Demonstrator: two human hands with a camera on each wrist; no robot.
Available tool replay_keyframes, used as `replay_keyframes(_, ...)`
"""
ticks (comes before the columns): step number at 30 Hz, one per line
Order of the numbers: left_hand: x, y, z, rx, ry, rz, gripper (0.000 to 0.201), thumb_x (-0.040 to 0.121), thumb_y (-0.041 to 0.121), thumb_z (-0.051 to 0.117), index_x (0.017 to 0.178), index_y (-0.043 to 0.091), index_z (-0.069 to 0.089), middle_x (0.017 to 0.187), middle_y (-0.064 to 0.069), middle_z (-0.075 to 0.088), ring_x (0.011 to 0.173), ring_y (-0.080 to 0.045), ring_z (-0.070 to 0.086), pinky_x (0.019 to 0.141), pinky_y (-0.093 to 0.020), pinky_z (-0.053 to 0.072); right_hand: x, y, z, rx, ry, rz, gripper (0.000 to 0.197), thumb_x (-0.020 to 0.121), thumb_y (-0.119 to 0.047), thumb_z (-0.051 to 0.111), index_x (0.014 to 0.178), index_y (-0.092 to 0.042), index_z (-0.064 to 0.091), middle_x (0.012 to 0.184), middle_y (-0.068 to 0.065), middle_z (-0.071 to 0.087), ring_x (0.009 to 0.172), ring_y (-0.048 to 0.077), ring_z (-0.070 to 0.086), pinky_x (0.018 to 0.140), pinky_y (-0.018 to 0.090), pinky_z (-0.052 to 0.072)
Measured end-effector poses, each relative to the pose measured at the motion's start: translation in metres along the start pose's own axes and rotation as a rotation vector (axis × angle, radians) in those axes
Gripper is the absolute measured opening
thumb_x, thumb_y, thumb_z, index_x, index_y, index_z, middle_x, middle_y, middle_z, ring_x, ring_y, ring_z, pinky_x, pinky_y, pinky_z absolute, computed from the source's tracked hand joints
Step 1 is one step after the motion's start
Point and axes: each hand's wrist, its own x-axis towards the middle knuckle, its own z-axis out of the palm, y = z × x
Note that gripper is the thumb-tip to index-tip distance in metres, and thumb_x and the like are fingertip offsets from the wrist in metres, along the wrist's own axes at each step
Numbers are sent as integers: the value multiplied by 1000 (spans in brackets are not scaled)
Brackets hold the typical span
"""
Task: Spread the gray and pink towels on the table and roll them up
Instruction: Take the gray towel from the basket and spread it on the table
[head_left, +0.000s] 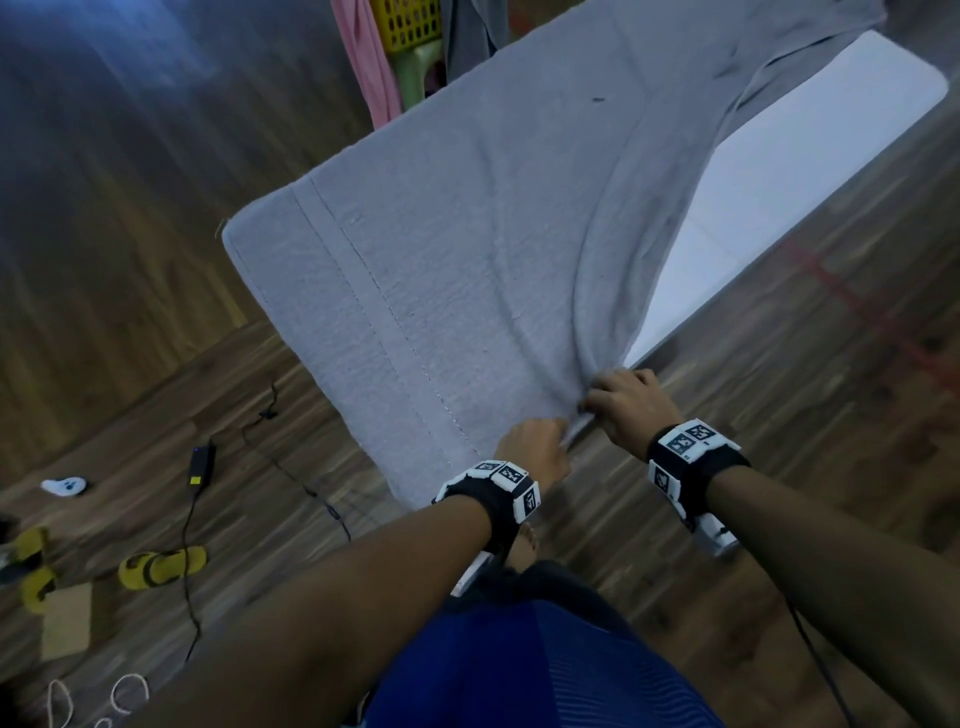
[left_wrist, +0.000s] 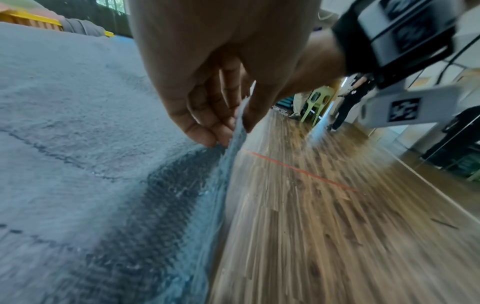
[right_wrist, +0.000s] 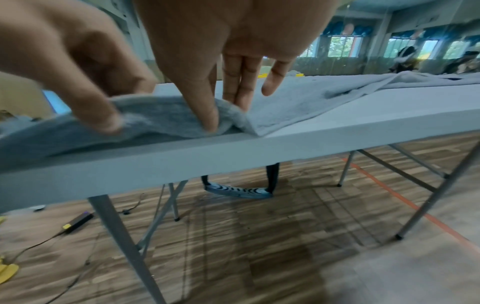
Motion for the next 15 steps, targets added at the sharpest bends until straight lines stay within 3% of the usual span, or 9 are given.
replay_keyframes(2,-5,0,0,-6,-27,27,5,83,16,56,87,12,54,89,-16,63,83,-38,59,64,-37,42,3,14,-6,-17,3,41,22,67,-13,76,84,-26,71,98,-1,62,94,28,59,79,41,40)
replay_keyframes(6,-6,-4,3,2,-80,14,7,82,14,54,81,15,48,90,-14,62,82,-36,58,63,-35,41,1,32,-10,22,-10,86,21,75,-10,69,91,-23,70,91,0,66,90,28,62,88,42,39)
replay_keyframes(9,2,-4,8,1,-41,7,14,83,21,58,91,12,51,100,-12,60,91,-33,56,73,-39,48,-3,42,-12,70,-52,97,19,77,-9,65,93,-19,68,91,0,67,91,27,63,93,41,39)
replay_keyframes(12,19,10,14,-34,16,38,36,82,34,66,104,13,48,110,-9,54,99,-28,51,82,-42,47,-3,49,-13,86,-77,39,16,78,-11,66,90,-19,68,89,0,65,88,28,62,87,40,43)
replay_keyframes(15,50,33,14,-94,16,41,44,81,33,69,114,13,49,115,-11,55,104,-30,53,86,-43,46,2,52,-16,96,-95,-32,16,78,-14,67,92,-21,69,86,2,62,84,29,60,81,39,42)
